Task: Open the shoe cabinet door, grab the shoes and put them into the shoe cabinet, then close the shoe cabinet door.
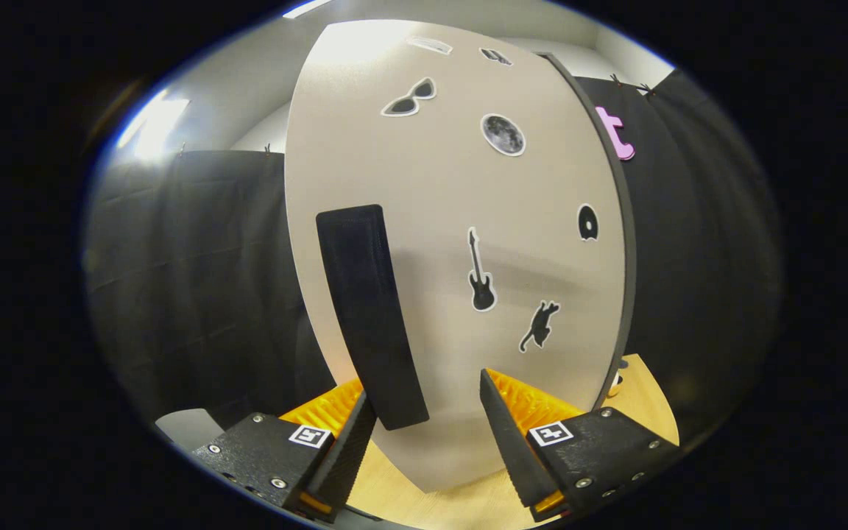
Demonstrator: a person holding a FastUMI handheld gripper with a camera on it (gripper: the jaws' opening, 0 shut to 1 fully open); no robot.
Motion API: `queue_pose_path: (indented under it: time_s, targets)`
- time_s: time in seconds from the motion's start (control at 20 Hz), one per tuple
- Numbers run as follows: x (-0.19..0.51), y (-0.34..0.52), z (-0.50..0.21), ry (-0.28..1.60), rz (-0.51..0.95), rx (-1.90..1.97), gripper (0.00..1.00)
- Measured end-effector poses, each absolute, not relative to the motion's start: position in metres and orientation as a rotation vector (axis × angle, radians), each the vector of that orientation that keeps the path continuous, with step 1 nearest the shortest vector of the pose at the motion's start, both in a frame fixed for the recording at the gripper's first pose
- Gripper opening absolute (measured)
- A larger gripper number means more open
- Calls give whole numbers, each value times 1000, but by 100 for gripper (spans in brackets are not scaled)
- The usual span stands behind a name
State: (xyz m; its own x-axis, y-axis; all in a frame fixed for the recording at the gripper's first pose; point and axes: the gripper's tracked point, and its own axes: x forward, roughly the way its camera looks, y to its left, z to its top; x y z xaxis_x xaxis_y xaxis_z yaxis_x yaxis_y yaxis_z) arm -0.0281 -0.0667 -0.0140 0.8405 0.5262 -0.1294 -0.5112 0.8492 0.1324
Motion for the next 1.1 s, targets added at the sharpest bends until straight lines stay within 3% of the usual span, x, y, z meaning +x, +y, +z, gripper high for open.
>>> queue_pose_path:
  time_s: [0.55, 0.7, 1.1]
  targets:
    - [-22, -64, -12, 141, 528, 75, 88]
    - [-19, -61, -16, 131, 514, 72, 93]
    - [-11, -57, -12, 90, 411, 65, 96]
